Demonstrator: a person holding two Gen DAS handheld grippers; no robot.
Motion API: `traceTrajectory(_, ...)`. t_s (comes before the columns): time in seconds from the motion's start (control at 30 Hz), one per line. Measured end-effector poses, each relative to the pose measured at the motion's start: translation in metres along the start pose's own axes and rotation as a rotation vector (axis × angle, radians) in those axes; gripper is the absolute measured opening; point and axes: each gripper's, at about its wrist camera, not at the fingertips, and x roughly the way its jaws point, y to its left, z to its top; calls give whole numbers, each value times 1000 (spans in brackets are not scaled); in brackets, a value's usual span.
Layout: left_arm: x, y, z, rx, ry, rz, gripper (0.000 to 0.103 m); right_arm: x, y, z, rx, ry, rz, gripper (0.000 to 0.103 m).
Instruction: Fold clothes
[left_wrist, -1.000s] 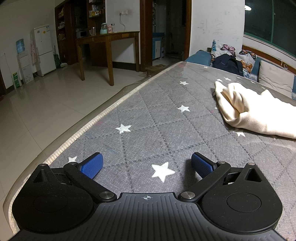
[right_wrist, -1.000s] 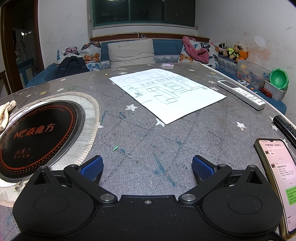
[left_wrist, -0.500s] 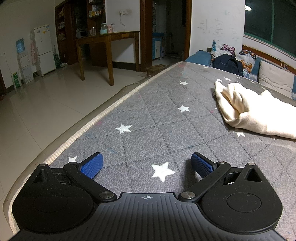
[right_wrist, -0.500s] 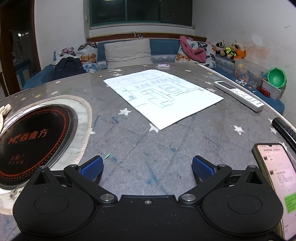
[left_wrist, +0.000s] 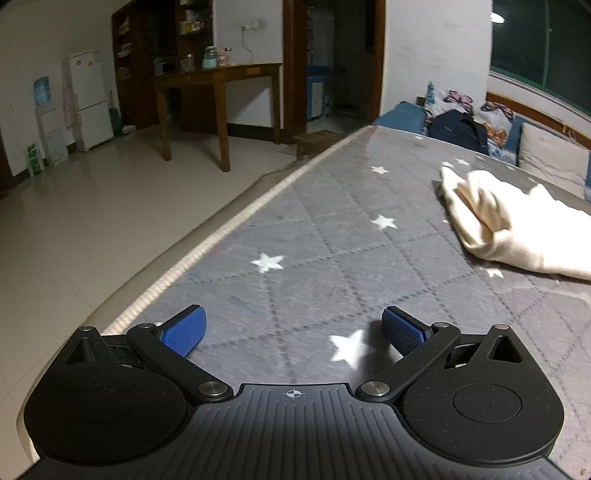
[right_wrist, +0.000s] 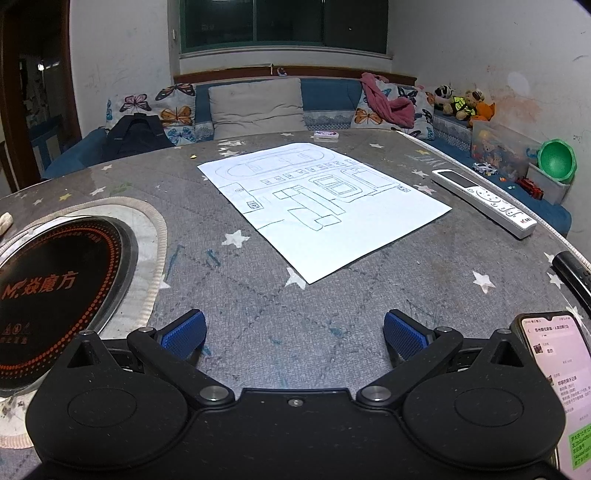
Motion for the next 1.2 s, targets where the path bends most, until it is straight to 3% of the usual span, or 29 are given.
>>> traceTrajectory(1.2,13,-7,4,17,8,9,103,3,10,1,0,-1,0,103)
